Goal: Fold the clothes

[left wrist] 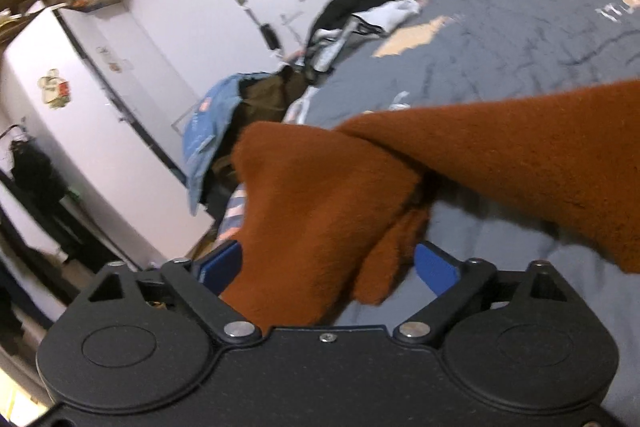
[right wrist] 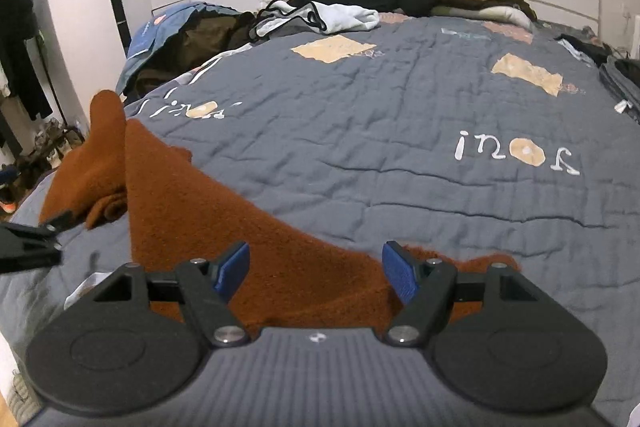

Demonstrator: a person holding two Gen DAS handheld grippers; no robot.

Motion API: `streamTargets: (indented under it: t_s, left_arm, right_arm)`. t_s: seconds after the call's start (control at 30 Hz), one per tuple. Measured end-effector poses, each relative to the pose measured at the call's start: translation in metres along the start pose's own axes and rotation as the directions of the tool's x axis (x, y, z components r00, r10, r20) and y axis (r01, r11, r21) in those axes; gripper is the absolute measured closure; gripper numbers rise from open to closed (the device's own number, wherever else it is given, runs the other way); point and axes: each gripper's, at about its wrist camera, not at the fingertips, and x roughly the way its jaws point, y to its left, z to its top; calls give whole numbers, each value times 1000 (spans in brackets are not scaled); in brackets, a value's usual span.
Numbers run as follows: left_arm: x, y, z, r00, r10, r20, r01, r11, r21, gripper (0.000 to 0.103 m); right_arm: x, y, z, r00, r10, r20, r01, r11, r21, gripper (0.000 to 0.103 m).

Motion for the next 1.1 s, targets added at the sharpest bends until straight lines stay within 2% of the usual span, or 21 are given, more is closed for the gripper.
streamTargets:
  t_s: [0.07,0.17,0.23,0.27,0.4,0.57,0.6,0.63,0.67,0.8,0.93,1.1]
  left_arm:
    - [5,-9,5,1000,1,29,-2,999,37,13]
    - [18,-23,14,997,41,72,-50,992,119,22]
    - [30,-30,16,995,60,81,-73,983,170,38]
    - [36,-34,17,996,61,72,-74,979,190,40]
    - [59,-44,15,999,19,28,-25,968,248,39]
    - [71,-54,11,1000,-18,19,12,950,312,39]
    - [74,-54,10,1000,-24,13,18,949,315,47]
    - [75,-52,10,999,-31,8,27,950,311,67]
    - [74,-48,11,999,-38,-1,36,954,296,77]
    - [57,-11,15,996,-85,1,83,981,175,84]
    - [28,43,11,996,-85,7,84,991,100,88]
    - [-6,119,-3,996,-78,-33,77,997,-26,91]
  right_arm:
    - [0,-4,1,1000,7,-3,-7,1000,17,31]
    - [-3,-5,2,1000,15,2,-15,999,33,31]
    - [-3,-6,3,1000,26,7,-27,999,43,31]
    - [-4,-7,3,999,32,9,-32,998,48,31]
    - [-3,-13,5,999,46,1,-46,996,75,31]
    - [5,-18,7,998,54,-15,-52,994,92,31]
    - [7,-18,7,998,54,-19,-52,994,96,31]
    - [8,-18,6,999,49,-23,-46,994,94,31]
    - [10,-18,6,999,43,-28,-41,995,93,31]
    - [16,-17,2,999,21,-48,-17,996,88,31]
    - [22,-18,-1,998,0,-63,6,996,89,31]
    - [22,-18,-4,998,-20,-65,25,997,71,31]
